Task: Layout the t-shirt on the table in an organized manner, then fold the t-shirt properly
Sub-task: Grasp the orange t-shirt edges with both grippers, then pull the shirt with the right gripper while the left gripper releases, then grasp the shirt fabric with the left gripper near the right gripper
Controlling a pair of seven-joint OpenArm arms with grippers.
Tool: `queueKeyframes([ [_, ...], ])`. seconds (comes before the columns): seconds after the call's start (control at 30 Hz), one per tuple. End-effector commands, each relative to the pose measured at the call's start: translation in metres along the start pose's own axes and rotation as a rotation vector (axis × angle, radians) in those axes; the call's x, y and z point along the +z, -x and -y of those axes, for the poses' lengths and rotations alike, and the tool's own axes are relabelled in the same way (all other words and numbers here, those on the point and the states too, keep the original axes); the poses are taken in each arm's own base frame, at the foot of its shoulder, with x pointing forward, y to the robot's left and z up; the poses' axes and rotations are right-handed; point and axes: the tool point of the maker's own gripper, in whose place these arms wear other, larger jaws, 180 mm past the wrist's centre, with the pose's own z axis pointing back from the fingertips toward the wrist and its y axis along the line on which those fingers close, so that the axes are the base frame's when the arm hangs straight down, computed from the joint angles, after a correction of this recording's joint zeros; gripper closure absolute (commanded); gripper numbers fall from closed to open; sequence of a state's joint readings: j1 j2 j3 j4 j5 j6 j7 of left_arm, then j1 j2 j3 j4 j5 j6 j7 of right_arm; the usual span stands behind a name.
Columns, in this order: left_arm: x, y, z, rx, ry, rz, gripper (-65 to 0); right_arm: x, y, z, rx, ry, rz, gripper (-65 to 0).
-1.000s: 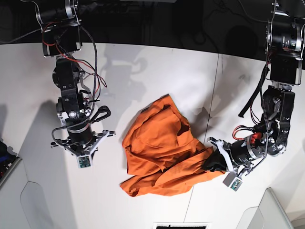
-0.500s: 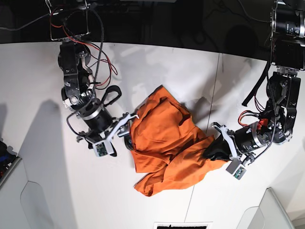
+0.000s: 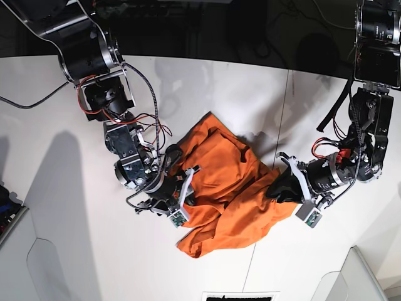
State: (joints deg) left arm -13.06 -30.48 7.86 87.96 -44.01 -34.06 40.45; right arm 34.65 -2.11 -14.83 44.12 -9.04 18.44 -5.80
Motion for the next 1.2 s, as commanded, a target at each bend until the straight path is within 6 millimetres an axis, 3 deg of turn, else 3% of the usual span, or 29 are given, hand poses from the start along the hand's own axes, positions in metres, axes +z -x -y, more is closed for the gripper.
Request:
queueKeyframes([
  [0.0,0.006,-0.024,-0.005,-0.024,-0.005,0.065,-17.6,0.0,-0.032,0.006,0.015,0.003,0.082,-10.8],
  [0.07,0.006,-0.023,-0.005,-0.025,-0.006,0.064,-20.3,0.0,-0.039,0.005,0.014,0.002,0.118,0.0],
  [0.2,0.006,-0.02,-0.011,-0.05,-0.036,0.041,-19.8,0.001,-0.045,0.01,0.04,0.029,0.144,0.0],
  [0.27,0.01,-0.02,-0.018,-0.06,-0.061,0.036,-16.3,0.002,-0.043,0.019,0.066,0.069,0.133,0.0],
  [0.4,0.034,-0.039,-0.045,-0.012,-0.123,0.115,-13.1,0.011,-0.049,0.043,0.048,0.136,0.159,0.0],
  [0.53,0.068,-0.059,-0.056,0.046,-0.086,0.203,-13.1,0.033,-0.063,0.075,-0.01,0.21,0.211,0.0],
  [0.7,0.092,-0.057,-0.063,0.087,-0.066,0.21,-13.1,0.075,-0.07,0.108,-0.086,0.302,0.265,0.0],
  [0.87,0.096,-0.038,-0.065,0.103,-0.077,0.167,-13.2,0.117,-0.047,0.125,-0.14,0.36,0.251,0.0],
  [1.0,0.094,-0.017,-0.053,0.166,-0.032,0.154,-15.5,0.14,-0.015,0.121,-0.178,0.374,0.23,0.0],
  [1.1,0.092,-0.006,-0.039,0.234,0.023,0.169,-30.5,0.146,0.017,0.109,-0.217,0.369,0.173,0.0],
  [1.13,0.09,-0.006,-0.035,0.251,0.038,0.179,-35.9,0.148,0.029,0.105,-0.227,0.368,0.151,-2.2],
  [1.17,0.087,-0.005,-0.032,0.26,0.046,0.187,-39.4,0.149,0.041,0.1,-0.238,0.365,0.126,-9.0],
])
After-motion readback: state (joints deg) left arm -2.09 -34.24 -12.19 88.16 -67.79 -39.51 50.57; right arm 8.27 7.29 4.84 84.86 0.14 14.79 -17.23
